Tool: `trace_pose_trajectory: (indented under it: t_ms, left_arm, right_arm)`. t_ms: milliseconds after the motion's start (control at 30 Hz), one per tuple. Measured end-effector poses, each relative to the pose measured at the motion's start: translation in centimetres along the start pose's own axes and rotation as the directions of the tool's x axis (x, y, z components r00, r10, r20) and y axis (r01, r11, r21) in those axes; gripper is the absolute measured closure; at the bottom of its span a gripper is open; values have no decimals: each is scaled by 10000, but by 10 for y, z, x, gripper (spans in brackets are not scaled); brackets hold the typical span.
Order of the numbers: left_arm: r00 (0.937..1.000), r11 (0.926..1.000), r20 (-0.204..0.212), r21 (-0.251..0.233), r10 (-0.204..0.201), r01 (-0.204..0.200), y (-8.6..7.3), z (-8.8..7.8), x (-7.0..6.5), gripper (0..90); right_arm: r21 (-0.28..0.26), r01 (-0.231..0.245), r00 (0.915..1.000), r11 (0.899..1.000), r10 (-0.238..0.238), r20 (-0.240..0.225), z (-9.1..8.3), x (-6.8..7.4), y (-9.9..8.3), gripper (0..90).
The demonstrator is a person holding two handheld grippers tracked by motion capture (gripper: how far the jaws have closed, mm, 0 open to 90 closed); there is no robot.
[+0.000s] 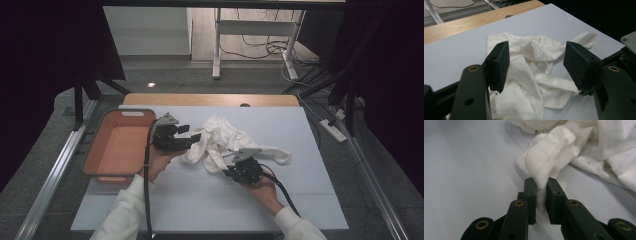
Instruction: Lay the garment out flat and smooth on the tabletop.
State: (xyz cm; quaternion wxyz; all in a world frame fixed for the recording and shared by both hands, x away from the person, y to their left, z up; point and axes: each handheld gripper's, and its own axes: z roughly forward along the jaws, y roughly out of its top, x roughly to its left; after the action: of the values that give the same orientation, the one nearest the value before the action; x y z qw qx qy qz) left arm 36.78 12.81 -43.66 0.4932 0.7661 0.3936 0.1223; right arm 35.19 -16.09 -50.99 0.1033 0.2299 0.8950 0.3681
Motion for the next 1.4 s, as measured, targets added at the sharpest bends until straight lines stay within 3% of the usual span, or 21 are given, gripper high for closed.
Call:
trace_pose_trajectory:
  t_ms: [467,1167,1267,1400]
  left_arm:
    - [10000,10000,26,-17,-16,16,0,-2,0,380]
    - [9999,10000,91,-30,-87,87,-1,-3,-1,380]
    - [9999,10000,100,16,-75,75,-1,-2,-1,378]
    - [9999,10000,98,-14,-76,77,-1,-2,-1,377]
  right_arm:
    - [-235,-366,9987,9991,374,349,-51,0,-28,800]
    - [-342,-798,9940,9962,821,722,-98,10,-65,815]
    - [-536,-861,9936,9948,897,688,-98,9,-63,771]
    - [-759,-642,9954,9950,693,669,-97,13,-59,629]
